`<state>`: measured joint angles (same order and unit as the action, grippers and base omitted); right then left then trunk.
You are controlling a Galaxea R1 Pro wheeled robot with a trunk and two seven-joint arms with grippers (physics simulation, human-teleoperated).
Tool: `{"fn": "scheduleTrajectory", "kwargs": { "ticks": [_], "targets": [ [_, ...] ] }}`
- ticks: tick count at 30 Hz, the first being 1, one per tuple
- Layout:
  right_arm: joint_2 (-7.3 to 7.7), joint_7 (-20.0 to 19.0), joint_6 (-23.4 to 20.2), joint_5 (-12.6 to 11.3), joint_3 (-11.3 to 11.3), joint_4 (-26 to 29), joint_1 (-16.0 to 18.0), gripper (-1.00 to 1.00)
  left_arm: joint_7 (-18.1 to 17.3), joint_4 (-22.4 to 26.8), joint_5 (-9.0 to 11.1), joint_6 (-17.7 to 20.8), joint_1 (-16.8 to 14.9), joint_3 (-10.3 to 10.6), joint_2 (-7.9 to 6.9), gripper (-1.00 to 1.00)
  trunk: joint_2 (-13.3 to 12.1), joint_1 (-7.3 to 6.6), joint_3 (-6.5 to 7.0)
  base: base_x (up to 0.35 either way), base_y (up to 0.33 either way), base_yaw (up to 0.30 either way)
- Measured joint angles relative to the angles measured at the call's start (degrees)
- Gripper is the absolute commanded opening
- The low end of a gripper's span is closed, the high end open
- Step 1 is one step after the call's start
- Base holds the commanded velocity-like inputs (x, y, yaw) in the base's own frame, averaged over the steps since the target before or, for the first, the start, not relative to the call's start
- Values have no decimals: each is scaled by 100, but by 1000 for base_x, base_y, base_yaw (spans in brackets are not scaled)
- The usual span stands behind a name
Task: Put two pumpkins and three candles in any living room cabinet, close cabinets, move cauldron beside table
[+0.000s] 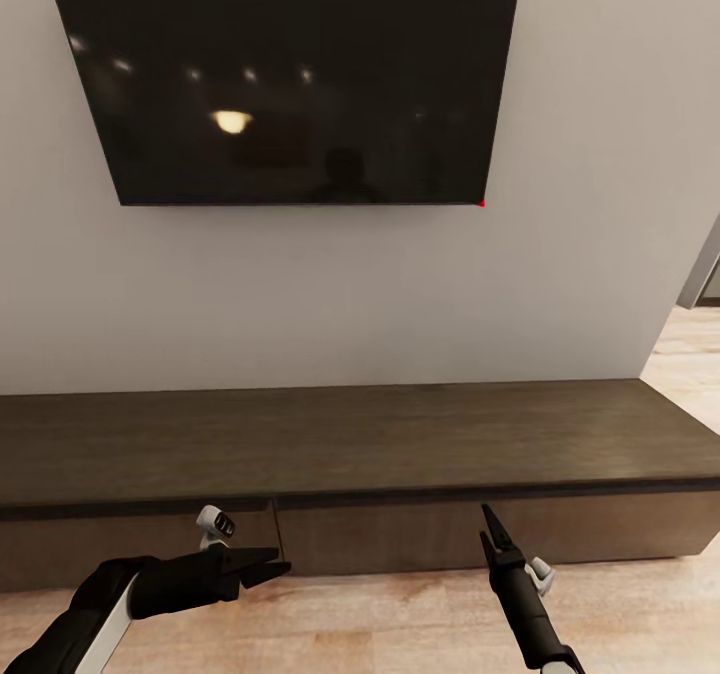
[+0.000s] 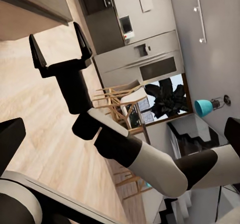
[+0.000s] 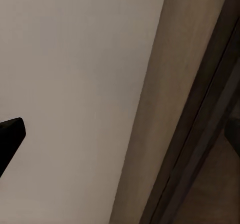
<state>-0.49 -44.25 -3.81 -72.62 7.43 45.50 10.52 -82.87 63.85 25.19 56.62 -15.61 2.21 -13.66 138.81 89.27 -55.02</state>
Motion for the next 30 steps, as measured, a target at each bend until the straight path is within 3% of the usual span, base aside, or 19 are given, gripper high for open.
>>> {"fn": "scheduleTrajectory", "kwargs": {
  "ticks": [13, 30],
  "targets": [
    [9, 0, 10, 0, 10, -13, 0, 100, -9, 41, 5, 0, 0, -3, 0, 100, 440, 241, -197, 0, 0, 0],
    [9, 0, 22, -1, 11, -13, 0, 100, -9, 41, 0, 0, 0, -3, 0, 100, 464, 286, -574, 0, 0, 0]
  ]
}}
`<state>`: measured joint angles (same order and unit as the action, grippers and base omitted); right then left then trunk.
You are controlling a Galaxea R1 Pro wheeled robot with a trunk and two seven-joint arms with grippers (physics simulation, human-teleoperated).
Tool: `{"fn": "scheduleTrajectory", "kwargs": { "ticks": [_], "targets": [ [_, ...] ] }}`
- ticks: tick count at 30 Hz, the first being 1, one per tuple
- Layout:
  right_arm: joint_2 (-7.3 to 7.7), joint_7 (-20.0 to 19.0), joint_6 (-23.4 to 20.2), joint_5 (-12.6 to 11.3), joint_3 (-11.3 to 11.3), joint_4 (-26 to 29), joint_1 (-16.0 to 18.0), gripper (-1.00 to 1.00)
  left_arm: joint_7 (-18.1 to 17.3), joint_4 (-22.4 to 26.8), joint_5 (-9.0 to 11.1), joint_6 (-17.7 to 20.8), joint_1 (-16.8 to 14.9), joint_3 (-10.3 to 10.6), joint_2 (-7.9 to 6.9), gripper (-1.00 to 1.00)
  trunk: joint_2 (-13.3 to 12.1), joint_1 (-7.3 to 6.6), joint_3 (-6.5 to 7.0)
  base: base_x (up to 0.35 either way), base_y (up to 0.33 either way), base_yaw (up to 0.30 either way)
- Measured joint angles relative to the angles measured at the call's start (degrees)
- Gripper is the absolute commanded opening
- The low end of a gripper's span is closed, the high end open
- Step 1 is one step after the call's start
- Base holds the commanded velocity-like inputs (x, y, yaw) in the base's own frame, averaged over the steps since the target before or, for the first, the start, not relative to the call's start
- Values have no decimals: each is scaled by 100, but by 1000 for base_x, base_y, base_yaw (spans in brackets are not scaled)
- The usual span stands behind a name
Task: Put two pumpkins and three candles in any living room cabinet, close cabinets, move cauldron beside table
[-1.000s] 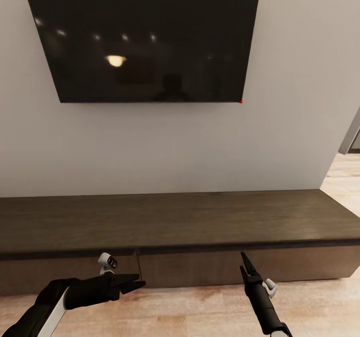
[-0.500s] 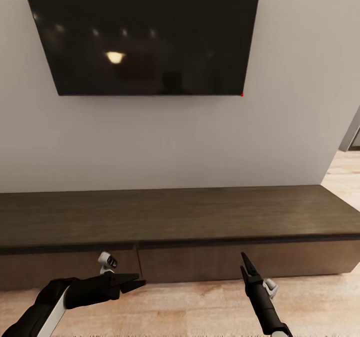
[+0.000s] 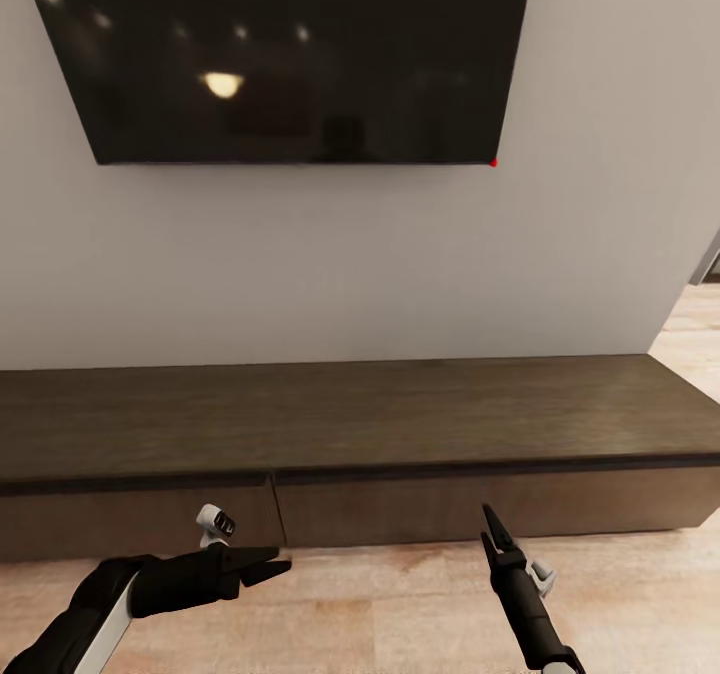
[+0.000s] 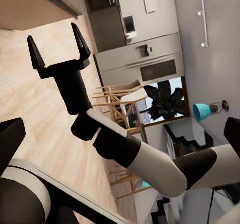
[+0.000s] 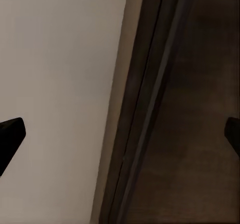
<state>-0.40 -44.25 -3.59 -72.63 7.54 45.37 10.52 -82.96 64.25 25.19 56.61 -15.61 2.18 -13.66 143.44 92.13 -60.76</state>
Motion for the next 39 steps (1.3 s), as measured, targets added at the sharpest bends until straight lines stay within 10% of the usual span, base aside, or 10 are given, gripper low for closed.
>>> {"fn": "scheduleTrajectory", "kwargs": {
  "ticks": [19, 39],
  "targets": [
    [-9, 0, 2, 8, -2, -24, 51, 100, 0, 9, 0, 0, 0, 6, 0, 100, 20, 39, -333, 0, 0, 0],
    [-9, 0, 2, 9, -9, -97, 102, 100, -18, 16, 7, 0, 0, -37, 0, 100, 21, 38, -333, 68, 0, 0]
  ]
}}
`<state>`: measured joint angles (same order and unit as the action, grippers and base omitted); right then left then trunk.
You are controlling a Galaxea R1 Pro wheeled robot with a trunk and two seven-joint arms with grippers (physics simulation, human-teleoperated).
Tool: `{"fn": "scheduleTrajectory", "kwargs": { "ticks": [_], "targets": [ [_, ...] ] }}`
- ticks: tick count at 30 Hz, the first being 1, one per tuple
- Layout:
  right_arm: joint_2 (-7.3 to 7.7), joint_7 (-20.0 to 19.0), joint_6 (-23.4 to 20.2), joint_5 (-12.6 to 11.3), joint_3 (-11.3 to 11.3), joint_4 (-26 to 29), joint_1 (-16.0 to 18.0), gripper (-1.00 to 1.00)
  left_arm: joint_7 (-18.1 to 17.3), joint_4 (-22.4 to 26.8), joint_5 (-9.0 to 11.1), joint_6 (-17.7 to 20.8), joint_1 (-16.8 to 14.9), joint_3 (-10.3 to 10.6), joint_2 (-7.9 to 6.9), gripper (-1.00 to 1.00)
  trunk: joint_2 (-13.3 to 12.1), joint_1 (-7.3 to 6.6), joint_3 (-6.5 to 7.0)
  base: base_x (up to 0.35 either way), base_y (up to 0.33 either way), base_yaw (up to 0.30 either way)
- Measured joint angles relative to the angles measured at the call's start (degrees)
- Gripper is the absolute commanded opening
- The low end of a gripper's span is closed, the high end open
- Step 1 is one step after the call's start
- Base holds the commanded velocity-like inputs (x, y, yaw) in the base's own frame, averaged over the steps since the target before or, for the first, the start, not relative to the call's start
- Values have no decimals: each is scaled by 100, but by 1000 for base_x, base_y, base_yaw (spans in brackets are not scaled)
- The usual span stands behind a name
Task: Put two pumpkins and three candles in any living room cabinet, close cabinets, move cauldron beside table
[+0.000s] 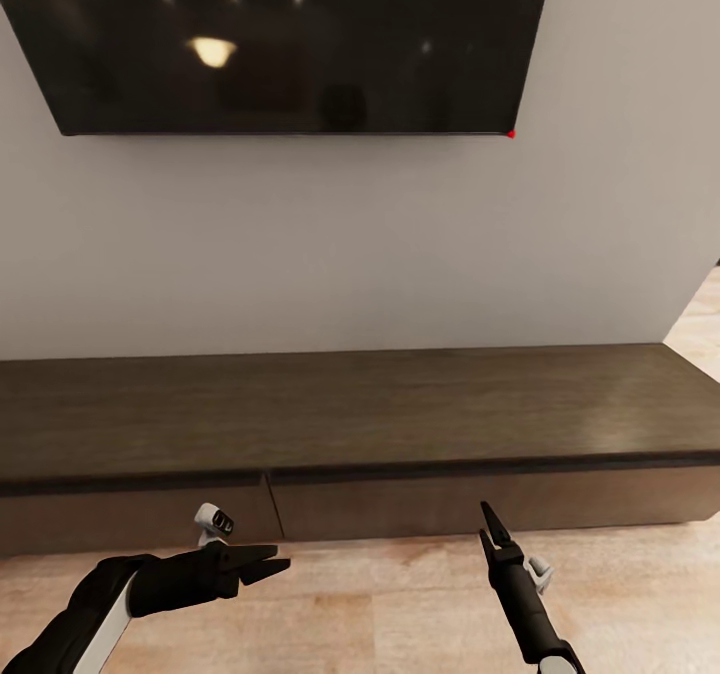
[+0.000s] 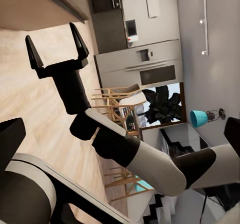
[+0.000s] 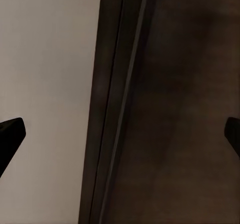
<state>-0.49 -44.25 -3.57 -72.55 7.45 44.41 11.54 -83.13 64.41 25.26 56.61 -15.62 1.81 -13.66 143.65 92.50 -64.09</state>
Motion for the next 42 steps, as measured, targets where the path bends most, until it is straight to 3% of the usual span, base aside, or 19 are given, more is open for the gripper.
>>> {"fn": "scheduleTrajectory", "kwargs": {
  "ticks": [42],
  "targets": [
    [-7, 0, 0, 23, 0, -9, 12, 100, -90, 2, -7, -6, 0, -1, 0, 100, 0, 0, 0, 74, 0, 0]
  ]
}}
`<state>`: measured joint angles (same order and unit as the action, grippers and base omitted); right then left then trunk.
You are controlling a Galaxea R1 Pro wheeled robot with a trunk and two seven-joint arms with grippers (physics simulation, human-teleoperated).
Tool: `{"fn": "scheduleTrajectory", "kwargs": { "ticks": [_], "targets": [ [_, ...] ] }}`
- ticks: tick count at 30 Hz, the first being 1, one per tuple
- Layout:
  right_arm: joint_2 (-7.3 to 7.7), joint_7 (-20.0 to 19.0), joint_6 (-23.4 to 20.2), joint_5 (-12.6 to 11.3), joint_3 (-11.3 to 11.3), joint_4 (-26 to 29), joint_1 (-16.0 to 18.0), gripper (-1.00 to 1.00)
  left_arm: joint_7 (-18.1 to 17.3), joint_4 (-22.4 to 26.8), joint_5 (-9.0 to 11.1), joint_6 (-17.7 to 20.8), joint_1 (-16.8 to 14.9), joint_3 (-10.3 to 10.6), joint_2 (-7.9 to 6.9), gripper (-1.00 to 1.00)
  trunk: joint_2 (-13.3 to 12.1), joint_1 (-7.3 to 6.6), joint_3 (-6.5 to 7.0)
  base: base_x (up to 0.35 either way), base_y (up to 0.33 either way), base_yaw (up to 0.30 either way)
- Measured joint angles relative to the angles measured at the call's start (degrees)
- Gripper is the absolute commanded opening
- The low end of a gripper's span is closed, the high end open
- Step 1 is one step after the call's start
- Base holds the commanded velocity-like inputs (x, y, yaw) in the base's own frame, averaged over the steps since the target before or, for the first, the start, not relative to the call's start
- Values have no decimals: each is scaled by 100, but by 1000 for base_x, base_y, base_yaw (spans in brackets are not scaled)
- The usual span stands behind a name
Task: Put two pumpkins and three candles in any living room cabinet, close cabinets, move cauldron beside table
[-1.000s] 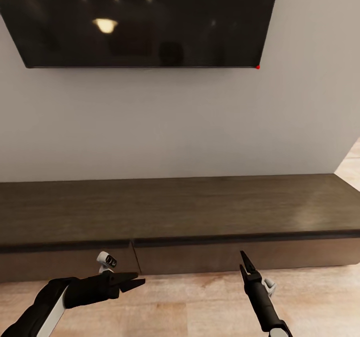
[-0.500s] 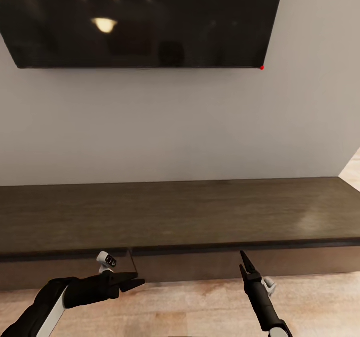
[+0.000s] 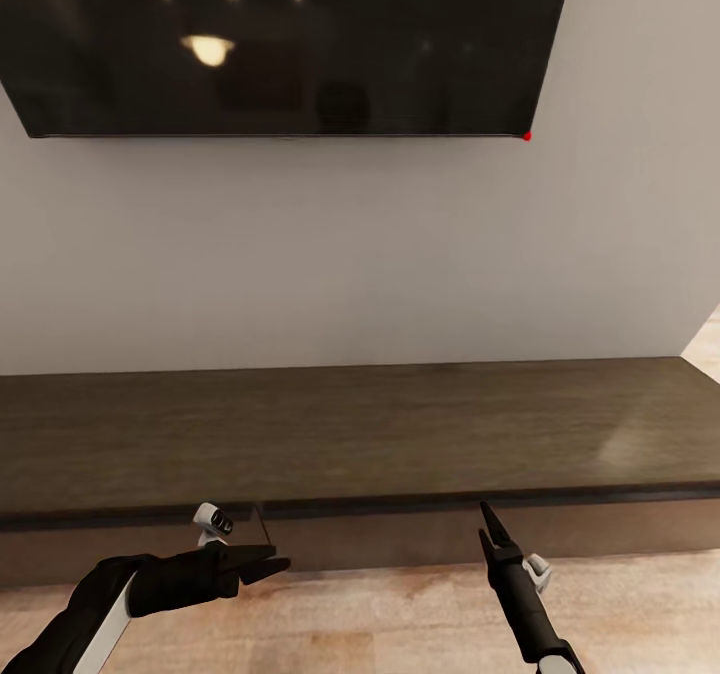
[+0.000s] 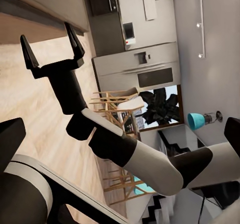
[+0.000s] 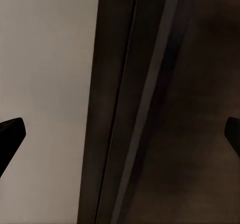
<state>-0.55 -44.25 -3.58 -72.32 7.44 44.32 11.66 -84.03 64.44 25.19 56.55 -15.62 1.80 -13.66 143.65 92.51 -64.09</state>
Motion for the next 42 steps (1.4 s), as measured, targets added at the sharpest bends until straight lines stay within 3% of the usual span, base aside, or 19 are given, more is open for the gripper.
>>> {"fn": "scheduleTrajectory", "kwargs": {
  "ticks": [21, 25, 42],
  "targets": [
    [0, 58, 7, 12, 0, -49, 0, 100, -6, 4, 2, -1, 0, 0, 0, 100, 0, 0, 0, 43, -4, 0],
    [-1, 61, 8, 12, 0, -52, 0, 100, -6, 7, 3, 0, 1, -3, 0, 100, 5, 11, -88, 0, 0, 0],
    [-1, 62, 8, 12, 0, -53, 0, 100, -6, 0, 12, 1, 0, -16, -8, 100, 5, 10, -89, 16, 0, 0]
  ]
}}
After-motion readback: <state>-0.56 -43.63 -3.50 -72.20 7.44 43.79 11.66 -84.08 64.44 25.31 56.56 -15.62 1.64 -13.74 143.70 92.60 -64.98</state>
